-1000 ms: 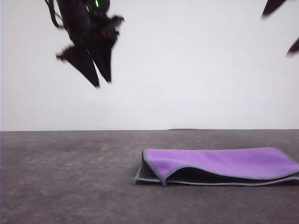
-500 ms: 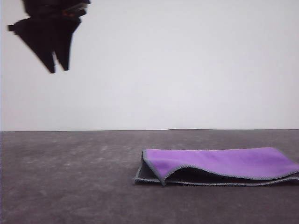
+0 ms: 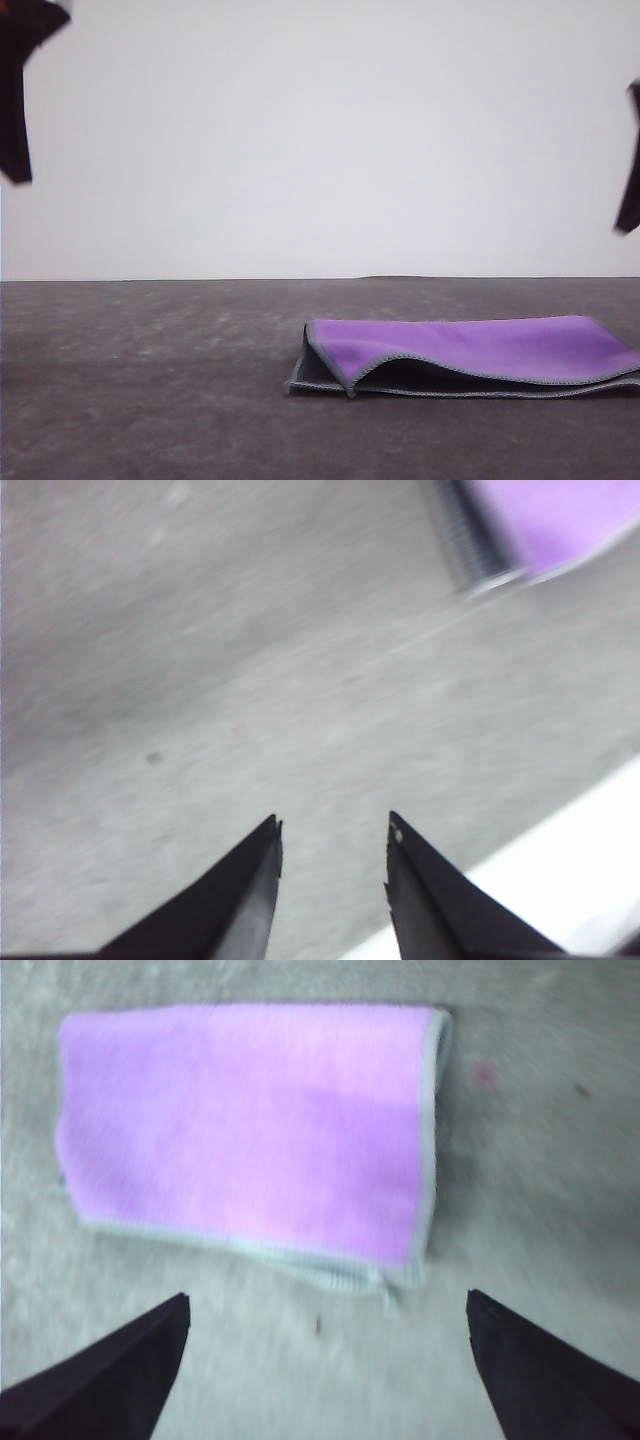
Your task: Fold clothes
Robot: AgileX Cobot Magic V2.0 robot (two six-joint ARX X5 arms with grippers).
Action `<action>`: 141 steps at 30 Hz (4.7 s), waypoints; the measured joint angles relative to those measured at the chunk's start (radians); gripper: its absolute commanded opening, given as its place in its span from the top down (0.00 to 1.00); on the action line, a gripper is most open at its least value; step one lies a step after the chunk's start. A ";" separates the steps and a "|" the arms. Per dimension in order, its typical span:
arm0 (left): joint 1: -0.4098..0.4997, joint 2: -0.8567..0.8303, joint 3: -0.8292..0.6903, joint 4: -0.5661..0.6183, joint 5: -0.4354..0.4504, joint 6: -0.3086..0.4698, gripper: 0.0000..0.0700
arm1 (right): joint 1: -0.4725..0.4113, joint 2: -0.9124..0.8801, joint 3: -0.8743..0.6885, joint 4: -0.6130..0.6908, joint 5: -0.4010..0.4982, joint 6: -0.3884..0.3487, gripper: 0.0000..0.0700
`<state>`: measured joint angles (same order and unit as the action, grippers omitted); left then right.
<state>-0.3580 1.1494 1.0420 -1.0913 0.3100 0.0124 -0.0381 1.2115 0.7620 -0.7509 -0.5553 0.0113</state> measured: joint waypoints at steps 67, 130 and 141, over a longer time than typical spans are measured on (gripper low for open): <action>0.000 -0.150 -0.003 -0.015 0.029 -0.003 0.72 | 0.395 0.406 0.006 0.700 -0.323 0.364 0.99; 0.272 -0.063 -0.004 0.097 0.028 0.046 0.73 | 0.020 -0.414 0.027 0.019 0.291 -0.049 0.50; 0.279 -0.059 -0.004 0.095 0.029 0.047 0.98 | 0.020 -0.455 0.027 0.000 0.299 -0.050 0.99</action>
<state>-0.0788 1.0904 1.0382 -0.9958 0.3386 0.0593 -0.0177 0.7570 0.7887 -0.7510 -0.2566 -0.0387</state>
